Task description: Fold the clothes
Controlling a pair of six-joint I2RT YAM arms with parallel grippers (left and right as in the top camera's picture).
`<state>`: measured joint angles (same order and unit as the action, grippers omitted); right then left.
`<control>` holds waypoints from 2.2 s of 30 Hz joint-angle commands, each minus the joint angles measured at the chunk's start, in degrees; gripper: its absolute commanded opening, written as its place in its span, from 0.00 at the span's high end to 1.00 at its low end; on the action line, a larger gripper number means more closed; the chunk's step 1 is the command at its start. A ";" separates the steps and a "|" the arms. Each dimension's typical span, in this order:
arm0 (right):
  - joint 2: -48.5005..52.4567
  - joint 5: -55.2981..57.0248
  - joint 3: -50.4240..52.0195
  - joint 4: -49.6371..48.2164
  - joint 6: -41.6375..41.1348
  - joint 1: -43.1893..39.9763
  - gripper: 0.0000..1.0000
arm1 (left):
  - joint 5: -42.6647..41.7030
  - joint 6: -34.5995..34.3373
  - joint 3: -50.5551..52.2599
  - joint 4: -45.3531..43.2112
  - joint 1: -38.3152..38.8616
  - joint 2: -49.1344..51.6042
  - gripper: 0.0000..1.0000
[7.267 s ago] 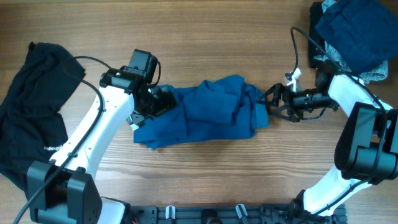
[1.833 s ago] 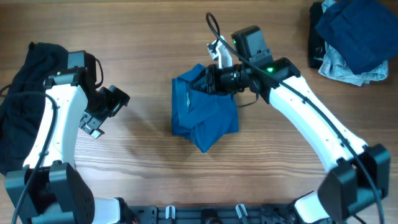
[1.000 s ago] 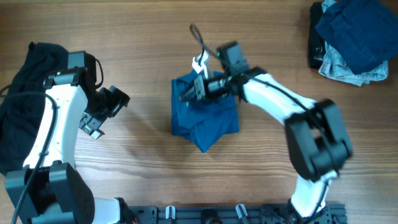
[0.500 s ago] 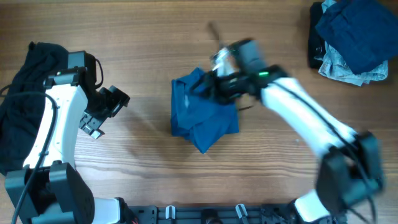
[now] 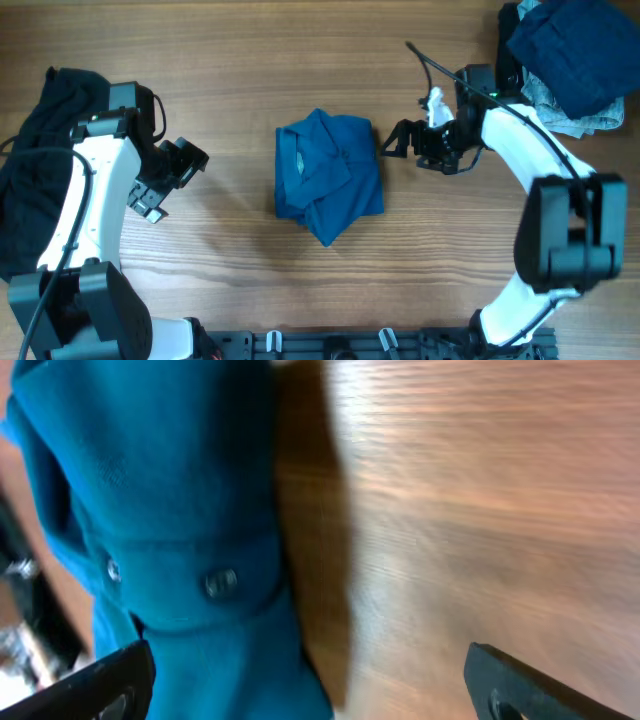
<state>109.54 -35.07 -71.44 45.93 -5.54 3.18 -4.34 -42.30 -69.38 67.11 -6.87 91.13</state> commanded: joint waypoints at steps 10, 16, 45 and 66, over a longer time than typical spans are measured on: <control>12.92 -22.56 0.66 -3.56 15.89 0.81 0.00 | 0.31 -0.37 -0.26 -0.22 -0.26 -0.17 0.00; 19.58 -29.49 0.66 -6.93 15.87 4.81 0.00 | -1.62 -0.57 -0.26 -0.24 -0.26 -0.17 0.00; 14.88 -27.39 -16.68 -21.09 -0.74 -5.22 0.96 | -1.62 -0.57 -0.26 -0.85 -0.26 -0.17 0.00; 14.97 -43.21 -29.29 -85.33 -51.60 -36.33 0.96 | -3.19 -0.59 -0.26 -1.07 -0.26 -0.17 0.00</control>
<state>126.52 -77.78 -98.43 -39.92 -56.93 -28.14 -6.13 -42.33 -69.38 65.98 -6.87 91.13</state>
